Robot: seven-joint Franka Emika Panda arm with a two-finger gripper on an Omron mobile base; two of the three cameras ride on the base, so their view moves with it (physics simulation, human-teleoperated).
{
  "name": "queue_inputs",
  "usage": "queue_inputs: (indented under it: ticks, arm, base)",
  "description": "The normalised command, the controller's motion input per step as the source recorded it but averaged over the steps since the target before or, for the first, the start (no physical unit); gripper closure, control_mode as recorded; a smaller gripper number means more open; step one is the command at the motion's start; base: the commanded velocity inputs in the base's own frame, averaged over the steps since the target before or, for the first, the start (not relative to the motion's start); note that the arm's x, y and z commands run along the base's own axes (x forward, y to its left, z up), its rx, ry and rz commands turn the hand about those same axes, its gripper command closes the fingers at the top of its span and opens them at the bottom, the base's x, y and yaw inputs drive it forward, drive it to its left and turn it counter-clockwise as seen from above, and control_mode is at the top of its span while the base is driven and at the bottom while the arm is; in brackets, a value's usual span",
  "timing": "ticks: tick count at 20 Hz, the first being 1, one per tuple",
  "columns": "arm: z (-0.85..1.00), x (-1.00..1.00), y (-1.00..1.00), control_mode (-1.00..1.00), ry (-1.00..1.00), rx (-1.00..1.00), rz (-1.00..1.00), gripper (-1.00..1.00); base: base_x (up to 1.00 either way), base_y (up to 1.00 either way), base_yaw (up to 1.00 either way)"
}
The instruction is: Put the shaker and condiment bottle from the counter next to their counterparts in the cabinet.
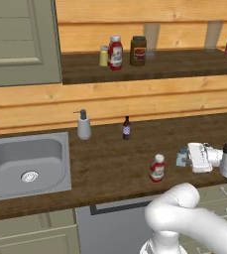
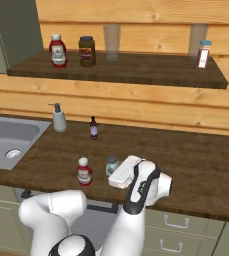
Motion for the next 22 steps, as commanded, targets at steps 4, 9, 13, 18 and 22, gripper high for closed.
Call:
queue_inputs:
  ticks: [4, 9, 13, 18, 22]
  arm:
    - [1.00, -0.05, 0.24, -1.00, -0.07, -0.20, -0.22, 1.00]
    - [1.00, -0.37, 0.32, -1.00, -0.18, -0.11, -0.29, 1.00]
    - [1.00, -0.44, 0.64, -1.00, -0.26, -0.05, -0.25, 1.00]
    - [1.00, -0.07, 0.99, -1.00, -0.15, -0.10, -0.08, 1.00]
    - [1.00, 0.00, 0.88, -1.00, -0.05, -0.11, 0.00, 1.00]
  base:
    - [0.00, 0.00, 0.00]
    - [0.00, 0.00, 0.00]
    - [0.00, 0.00, 0.00]
    - [0.00, 0.00, 0.00]
    - [0.00, 0.00, 0.00]
